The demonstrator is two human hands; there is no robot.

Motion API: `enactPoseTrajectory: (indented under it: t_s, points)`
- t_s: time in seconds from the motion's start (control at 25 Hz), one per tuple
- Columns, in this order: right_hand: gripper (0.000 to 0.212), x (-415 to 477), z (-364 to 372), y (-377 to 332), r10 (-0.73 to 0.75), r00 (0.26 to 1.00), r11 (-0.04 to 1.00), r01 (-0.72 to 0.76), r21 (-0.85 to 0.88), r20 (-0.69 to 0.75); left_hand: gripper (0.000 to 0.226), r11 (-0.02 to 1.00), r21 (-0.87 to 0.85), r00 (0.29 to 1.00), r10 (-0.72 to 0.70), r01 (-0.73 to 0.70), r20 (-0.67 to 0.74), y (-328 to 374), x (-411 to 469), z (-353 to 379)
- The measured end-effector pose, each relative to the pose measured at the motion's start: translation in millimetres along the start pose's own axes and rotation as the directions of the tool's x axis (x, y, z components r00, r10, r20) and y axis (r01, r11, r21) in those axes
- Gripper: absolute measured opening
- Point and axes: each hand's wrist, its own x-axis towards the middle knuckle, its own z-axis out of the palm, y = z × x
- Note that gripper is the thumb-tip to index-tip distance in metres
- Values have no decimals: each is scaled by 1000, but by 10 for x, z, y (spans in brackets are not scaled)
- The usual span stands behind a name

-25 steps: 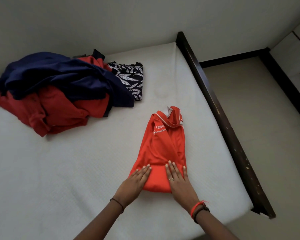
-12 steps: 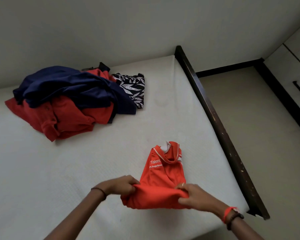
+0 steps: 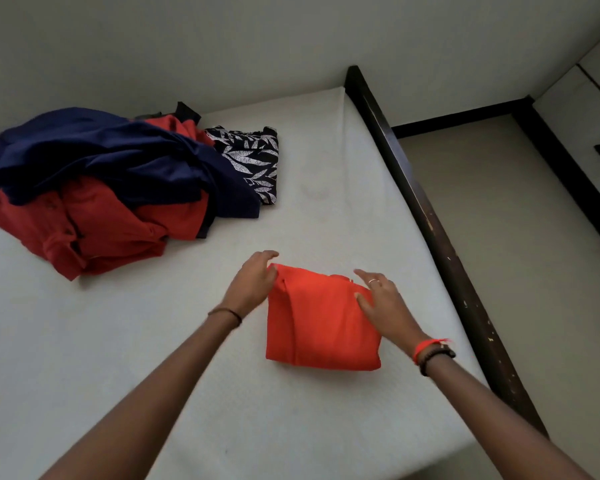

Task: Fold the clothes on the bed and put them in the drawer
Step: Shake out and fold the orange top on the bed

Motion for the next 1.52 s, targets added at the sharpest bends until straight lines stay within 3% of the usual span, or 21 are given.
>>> enactPoseTrajectory:
  t_s: [0.08,0.24,0.44,0.6,0.76,0.84,0.88,0.92,0.96,1.0,1.04,1.08,1.12,1.16,1.28,1.4,1.52]
  points:
    - [46,-92,327,-55,-177,980,970,158,-184,-94,42,992,26,979,128,-125,-160,-4,-224,394]
    - [60,-162,752,-28,-296,955,903,278,-328,-5,53,921,277,941,317,-275,-117,7,-768,1143]
    - [60,8,934,129,-269,963,865,253,-434,26,57,866,448,954,288,-221,-87,-256,-639,1362]
    - [63,63,887,71,-262,965,870,244,-430,16,57,867,445,966,258,-222,-22,-214,-615,1339]
    - [91,311,537,-10,-138,973,935,190,-301,185,36,907,346,937,309,-239,-162,-98,-852,1197]
    - [106,420,416,-64,26,950,963,60,-263,312,20,945,283,957,221,-163,-186,21,-1148,1190]
    - [110,461,390,-85,78,937,965,15,-263,341,23,979,199,991,74,-51,-110,56,-1254,1247]
    - [111,480,377,-104,106,932,962,-7,-274,347,33,986,71,988,-154,151,25,103,-1333,1294]
    - [111,490,382,-125,123,931,959,-23,-281,345,45,916,-112,914,-364,386,179,129,-1370,1340]
    - [110,482,398,-130,146,928,959,-47,-279,343,58,747,-337,816,-488,574,309,151,-1377,1370]
    - [108,463,414,-129,172,924,960,-80,-268,343,66,496,-550,733,-548,672,402,168,-1357,1384]
    - [107,442,432,-106,204,917,963,-126,-238,343,64,265,-695,694,-558,669,455,180,-1321,1400]
    - [107,404,442,-79,241,907,965,-186,-184,346,55,105,-787,699,-541,608,467,205,-1284,1392]
    - [105,348,457,-49,282,891,959,-262,-104,357,46,23,-838,718,-529,545,453,229,-1243,1362]
    - [86,81,511,8,375,846,853,-475,215,379,42,-13,-863,718,-549,505,428,269,-1176,1187]
    - [76,-194,646,-9,435,803,638,-594,489,409,38,88,-842,705,-597,532,383,244,-1144,989]
    - [73,-424,659,-165,446,781,448,-618,646,437,47,182,-810,748,-533,557,395,252,-1142,735]
